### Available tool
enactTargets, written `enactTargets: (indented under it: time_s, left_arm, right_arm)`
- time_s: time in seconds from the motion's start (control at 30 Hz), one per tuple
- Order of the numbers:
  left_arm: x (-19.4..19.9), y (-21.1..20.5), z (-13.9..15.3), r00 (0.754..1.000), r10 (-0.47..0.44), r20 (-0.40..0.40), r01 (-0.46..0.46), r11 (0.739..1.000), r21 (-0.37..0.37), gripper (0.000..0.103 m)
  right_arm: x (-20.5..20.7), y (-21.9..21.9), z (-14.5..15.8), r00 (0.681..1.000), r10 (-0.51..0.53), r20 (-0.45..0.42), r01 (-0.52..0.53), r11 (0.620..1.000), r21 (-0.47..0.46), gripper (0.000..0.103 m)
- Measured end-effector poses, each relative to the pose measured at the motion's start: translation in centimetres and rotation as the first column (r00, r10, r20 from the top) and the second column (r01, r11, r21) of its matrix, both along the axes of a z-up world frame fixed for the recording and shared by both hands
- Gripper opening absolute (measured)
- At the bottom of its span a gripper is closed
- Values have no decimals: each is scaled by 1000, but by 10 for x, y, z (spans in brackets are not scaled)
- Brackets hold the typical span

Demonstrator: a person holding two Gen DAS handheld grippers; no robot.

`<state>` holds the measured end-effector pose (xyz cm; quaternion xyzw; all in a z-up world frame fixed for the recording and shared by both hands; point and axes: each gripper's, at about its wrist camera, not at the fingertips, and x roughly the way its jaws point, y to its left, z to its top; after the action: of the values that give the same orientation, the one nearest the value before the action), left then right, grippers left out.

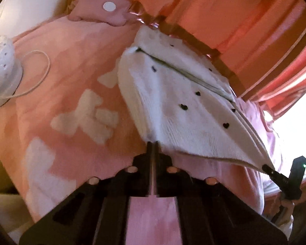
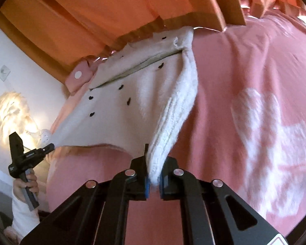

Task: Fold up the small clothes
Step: 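Grasp the sweater hem with both tools and lift it toward the collar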

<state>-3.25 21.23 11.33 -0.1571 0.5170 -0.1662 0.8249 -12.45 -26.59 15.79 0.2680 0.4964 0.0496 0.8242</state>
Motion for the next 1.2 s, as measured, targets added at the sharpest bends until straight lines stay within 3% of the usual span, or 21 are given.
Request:
enactTargets:
  time_s: [0.1,0.17,0.2,0.23,0.3,0.37,0.43,0.5,0.57,0.6,0.63,0.67,0.7,0.77,0.9,1.0,1.2]
  left_arm:
    - [-11,-2,-11,999,-26,-34,25,1000,-6,0]
    - [-10,1,-24,999,8,-52,-7,1000,17,4]
    - [-5,3,-31,997,30,-68,-29,999,27,18]
    - [-3,7,-34,996,45,-79,-43,999,28,45]
    - [8,8,-41,991,96,-94,-93,995,31,68]
    - [22,6,-49,989,109,-99,-106,994,30,74]
    - [37,2,-61,984,124,-124,-119,992,48,79]
    - [47,3,-75,978,137,-159,-133,991,34,79]
    - [56,2,-90,967,154,-202,-158,987,-6,77]
    - [59,1,-94,963,163,-212,-170,985,-13,65]
    - [61,-1,-95,966,147,-213,-158,987,-38,40]
    - [63,-4,-95,967,117,-225,-135,989,-65,26]
    - [63,-6,-95,967,99,-236,-121,989,-83,9]
    - [59,-5,-84,971,94,-218,-120,987,-109,8]
    - [35,5,-37,992,66,-109,-81,987,-138,6]
    - [8,19,-6,998,45,-46,-50,990,-129,6]
    - [-64,28,-3,994,-12,-106,-3,990,-139,6]
  right_arm:
    - [-7,0,-16,999,-5,-48,4,1000,-12,6]
    - [-1,3,-27,997,3,-73,-4,1000,-20,7]
    - [4,6,-31,997,0,-81,-3,1000,-31,8]
    - [9,10,-33,996,7,-90,-10,1000,-30,11]
    - [16,18,-34,995,2,-101,-8,999,-54,14]
    - [23,22,-38,993,3,-119,-12,997,-76,21]
    - [25,22,-47,990,-20,-143,8,996,-85,40]
    - [30,17,-61,983,-41,-180,28,997,-74,47]
    - [35,15,-74,974,-64,-217,57,998,-37,47]
    - [37,15,-74,974,-68,-216,66,998,-17,48]
    - [38,14,-74,976,-71,-207,74,997,4,46]
    - [40,13,-74,978,-75,-196,81,996,23,40]
    - [43,13,-73,980,-73,-184,83,995,46,16]
    - [44,11,-65,986,-84,-141,95,993,75,10]
    - [29,9,-26,996,-81,-27,81,996,21,9]
    - [8,2,-7,997,-80,6,80,996,-25,8]
    - [-43,-9,-2,995,-81,-50,78,996,-46,8]
